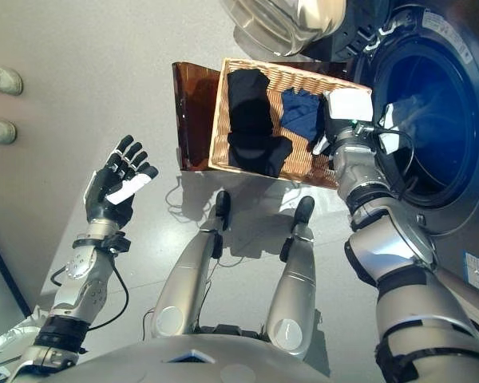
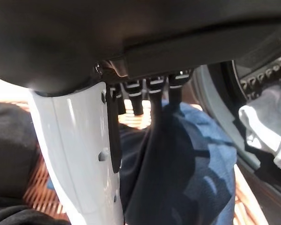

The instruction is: Pick up the clothes and place them into the washing machine

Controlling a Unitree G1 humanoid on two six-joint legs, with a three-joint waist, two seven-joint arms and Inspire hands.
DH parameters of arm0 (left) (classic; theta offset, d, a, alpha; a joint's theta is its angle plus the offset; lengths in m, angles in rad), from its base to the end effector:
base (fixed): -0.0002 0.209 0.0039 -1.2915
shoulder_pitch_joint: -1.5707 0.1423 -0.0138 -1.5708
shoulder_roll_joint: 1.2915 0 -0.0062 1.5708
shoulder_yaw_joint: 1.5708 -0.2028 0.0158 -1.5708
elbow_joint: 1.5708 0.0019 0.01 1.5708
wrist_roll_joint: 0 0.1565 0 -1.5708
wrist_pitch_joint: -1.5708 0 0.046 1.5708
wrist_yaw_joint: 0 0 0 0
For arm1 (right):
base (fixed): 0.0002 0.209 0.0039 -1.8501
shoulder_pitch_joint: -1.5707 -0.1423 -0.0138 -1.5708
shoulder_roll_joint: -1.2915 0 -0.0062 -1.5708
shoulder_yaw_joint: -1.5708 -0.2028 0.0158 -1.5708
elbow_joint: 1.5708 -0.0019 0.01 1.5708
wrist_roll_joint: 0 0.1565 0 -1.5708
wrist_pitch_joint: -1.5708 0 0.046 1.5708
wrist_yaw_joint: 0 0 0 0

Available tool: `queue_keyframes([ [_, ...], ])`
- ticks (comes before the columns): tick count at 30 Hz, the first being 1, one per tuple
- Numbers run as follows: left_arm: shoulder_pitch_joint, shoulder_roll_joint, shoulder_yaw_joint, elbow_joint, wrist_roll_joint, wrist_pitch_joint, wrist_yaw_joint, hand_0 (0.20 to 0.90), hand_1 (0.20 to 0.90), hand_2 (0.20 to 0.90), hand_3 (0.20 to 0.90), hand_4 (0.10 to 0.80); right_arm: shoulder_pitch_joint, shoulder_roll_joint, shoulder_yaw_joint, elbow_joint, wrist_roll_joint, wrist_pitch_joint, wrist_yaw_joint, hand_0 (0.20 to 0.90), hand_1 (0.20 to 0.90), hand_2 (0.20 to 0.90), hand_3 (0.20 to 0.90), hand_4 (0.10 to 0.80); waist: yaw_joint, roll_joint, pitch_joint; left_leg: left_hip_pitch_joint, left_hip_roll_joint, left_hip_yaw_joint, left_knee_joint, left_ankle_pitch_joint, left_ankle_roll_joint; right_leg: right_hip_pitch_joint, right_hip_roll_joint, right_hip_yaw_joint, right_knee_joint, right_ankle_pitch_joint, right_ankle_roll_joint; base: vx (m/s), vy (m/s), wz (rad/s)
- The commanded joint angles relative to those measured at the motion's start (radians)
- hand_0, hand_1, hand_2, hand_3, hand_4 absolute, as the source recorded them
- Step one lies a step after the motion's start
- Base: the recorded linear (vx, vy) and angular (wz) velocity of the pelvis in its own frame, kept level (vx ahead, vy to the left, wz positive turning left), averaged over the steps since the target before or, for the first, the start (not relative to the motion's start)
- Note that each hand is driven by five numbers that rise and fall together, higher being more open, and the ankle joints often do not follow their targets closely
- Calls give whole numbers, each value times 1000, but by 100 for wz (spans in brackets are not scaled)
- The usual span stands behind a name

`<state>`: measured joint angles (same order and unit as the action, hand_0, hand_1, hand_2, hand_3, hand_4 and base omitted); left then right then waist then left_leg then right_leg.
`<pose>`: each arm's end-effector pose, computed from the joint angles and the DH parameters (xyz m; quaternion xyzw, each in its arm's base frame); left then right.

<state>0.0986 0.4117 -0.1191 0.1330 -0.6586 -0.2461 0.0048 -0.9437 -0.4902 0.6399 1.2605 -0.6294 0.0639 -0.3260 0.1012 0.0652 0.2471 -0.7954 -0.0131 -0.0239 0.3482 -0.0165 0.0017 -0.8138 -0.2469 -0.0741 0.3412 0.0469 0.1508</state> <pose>0.1934 0.2286 0.0002 -0.1194 0.0111 0.0189 0.9926 0.3687 -0.2429 0.0743 -0.7222 0.0755 -0.0512 0.6856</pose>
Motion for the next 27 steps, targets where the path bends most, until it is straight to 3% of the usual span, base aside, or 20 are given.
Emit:
queue_keyframes([
  [1,66,87,71,-163,2,-106,-2,900,900,900,900,800,-107,-37,54,42,-38,18,-32,900,900,900,900,800,13,18,-37,-40,-12,-31,-15,-21,-30,-16,10,17,47,-62,-29,-30,9,3],
  [8,103,105,103,-213,10,-105,-9,900,900,900,900,800,-147,-78,65,65,-24,21,-25,900,900,900,900,800,21,40,-15,-98,-18,-32,15,-14,-32,-85,6,28,116,-79,-36,-29,8,1],
  [27,143,114,139,-282,-16,-105,-11,900,900,900,900,800,-187,-95,68,148,-21,48,-12,900,900,900,900,800,35,48,-34,-263,-30,-42,162,-50,-35,-256,-18,46,314,-143,-52,-23,-3,9],
])
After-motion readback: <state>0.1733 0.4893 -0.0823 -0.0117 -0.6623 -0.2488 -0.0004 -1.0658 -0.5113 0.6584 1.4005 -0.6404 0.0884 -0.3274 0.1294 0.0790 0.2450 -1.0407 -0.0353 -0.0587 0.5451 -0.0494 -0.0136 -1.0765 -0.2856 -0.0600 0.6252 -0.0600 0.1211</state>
